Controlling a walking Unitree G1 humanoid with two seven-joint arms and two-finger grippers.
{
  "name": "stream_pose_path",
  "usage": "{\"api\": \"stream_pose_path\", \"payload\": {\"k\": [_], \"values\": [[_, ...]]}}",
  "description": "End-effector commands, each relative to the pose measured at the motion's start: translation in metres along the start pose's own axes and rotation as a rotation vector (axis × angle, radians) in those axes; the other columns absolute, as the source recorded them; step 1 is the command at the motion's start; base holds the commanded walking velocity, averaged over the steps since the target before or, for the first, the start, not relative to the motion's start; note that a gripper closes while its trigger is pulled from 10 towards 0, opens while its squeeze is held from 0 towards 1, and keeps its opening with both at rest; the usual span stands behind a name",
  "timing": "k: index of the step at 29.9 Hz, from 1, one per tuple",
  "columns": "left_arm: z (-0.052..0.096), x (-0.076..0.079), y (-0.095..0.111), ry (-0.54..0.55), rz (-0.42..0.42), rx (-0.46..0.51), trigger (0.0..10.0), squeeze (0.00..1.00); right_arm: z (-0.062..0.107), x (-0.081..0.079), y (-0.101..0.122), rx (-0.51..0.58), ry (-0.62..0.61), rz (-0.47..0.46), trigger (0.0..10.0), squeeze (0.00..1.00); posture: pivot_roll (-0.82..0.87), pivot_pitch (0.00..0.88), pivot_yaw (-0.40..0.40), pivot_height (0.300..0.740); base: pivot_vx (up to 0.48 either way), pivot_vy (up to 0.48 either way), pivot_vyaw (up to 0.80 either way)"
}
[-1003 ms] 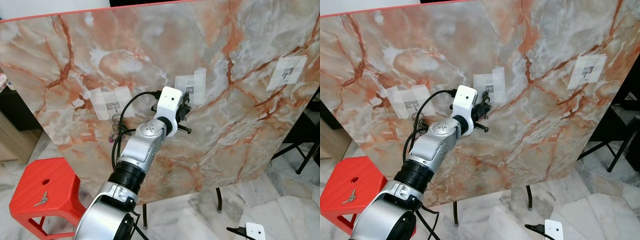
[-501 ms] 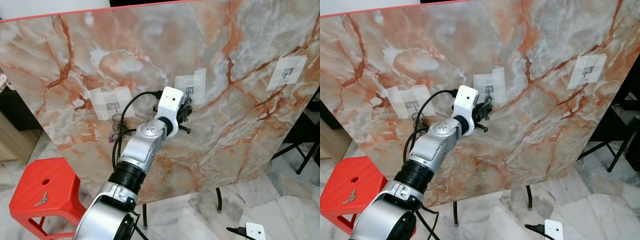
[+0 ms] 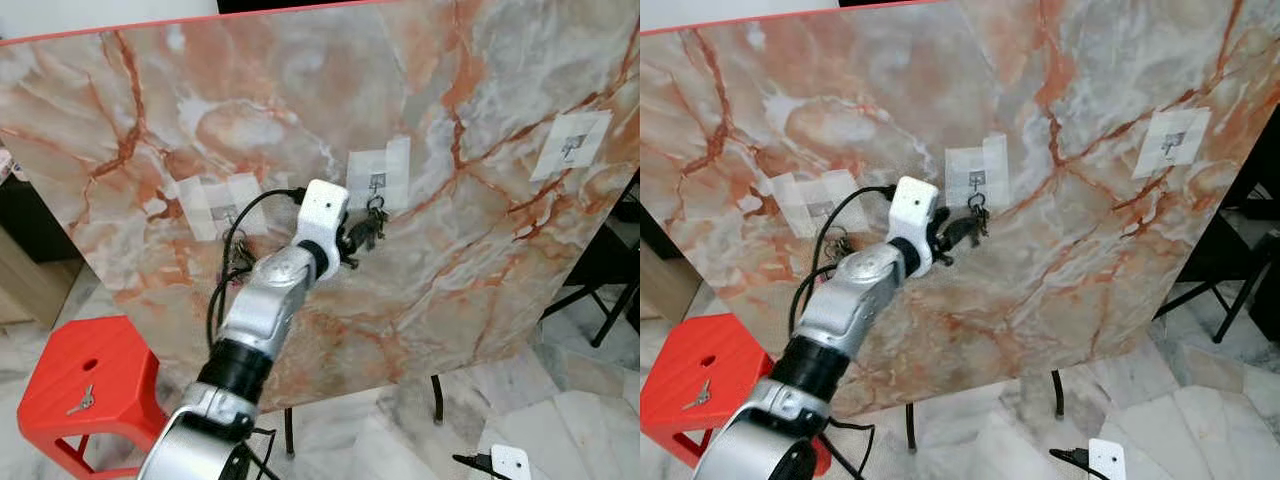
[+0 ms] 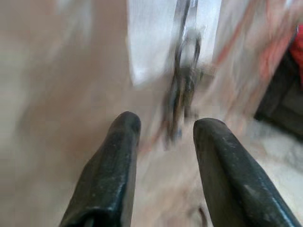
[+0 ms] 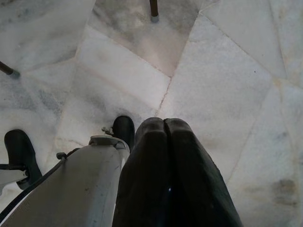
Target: Hang keys on a hook
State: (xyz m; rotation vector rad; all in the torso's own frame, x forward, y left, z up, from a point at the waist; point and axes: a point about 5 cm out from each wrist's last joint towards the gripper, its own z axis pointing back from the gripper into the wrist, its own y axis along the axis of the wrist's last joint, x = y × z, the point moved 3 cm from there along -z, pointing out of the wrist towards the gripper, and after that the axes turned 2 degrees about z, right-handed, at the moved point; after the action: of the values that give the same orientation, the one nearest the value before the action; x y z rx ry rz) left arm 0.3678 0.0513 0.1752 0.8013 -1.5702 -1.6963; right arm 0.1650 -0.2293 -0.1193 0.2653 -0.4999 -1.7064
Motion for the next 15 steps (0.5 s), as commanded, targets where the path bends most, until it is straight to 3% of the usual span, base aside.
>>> {"api": "stream_pose_path", "payload": {"k": [1,2,3,4,5,8,11,15], "values": [[0.013,0.005,-0.007,-0.086,-0.016,-0.037,10.0,0.42,0.000,0.000,-0.001,-0.002,0.001,-0.011,10.0,0.00,0.04,0.000,0.027,0.740,0.000,0.000,0.00],[0.017,0.006,-0.010,-0.102,-0.020,-0.046,10.0,0.42,0.000,0.000,-0.001,-0.002,0.001,-0.012,10.0,0.00,0.04,0.000,0.027,0.740,0.000,0.000,0.00],[0.026,0.006,-0.015,-0.120,-0.023,-0.074,10.0,0.07,0.000,0.000,-0.001,-0.002,0.000,-0.011,10.0,0.00,0.04,0.000,0.027,0.740,0.000,0.000,0.00],[0.027,0.006,-0.016,-0.123,-0.023,-0.080,10.0,0.07,0.000,0.000,-0.001,-0.002,0.000,-0.011,10.0,0.00,0.04,0.000,0.027,0.740,0.000,0.000,0.00],[0.046,0.007,-0.028,-0.178,-0.056,-0.133,10.0,0.00,0.000,0.000,-0.001,-0.003,0.001,-0.010,10.0,0.00,0.05,0.000,0.025,0.740,0.000,0.000,0.00],[0.068,0.006,-0.042,-0.206,-0.078,-0.208,10.0,0.00,0.000,0.000,-0.001,-0.003,0.001,-0.009,10.0,0.00,0.05,0.000,0.023,0.740,0.000,0.000,0.00],[0.088,-0.012,-0.066,-0.115,-0.060,-0.331,10.0,0.00,0.000,0.000,-0.001,-0.003,0.000,-0.008,10.0,0.00,0.06,0.000,0.022,0.740,0.000,0.000,0.00],[0.115,-0.052,-0.109,0.081,0.003,-0.481,10.0,0.00,0.000,0.001,0.000,-0.002,0.001,-0.002,10.0,0.00,0.06,0.000,0.020,0.740,0.000,0.000,0.00]]}}
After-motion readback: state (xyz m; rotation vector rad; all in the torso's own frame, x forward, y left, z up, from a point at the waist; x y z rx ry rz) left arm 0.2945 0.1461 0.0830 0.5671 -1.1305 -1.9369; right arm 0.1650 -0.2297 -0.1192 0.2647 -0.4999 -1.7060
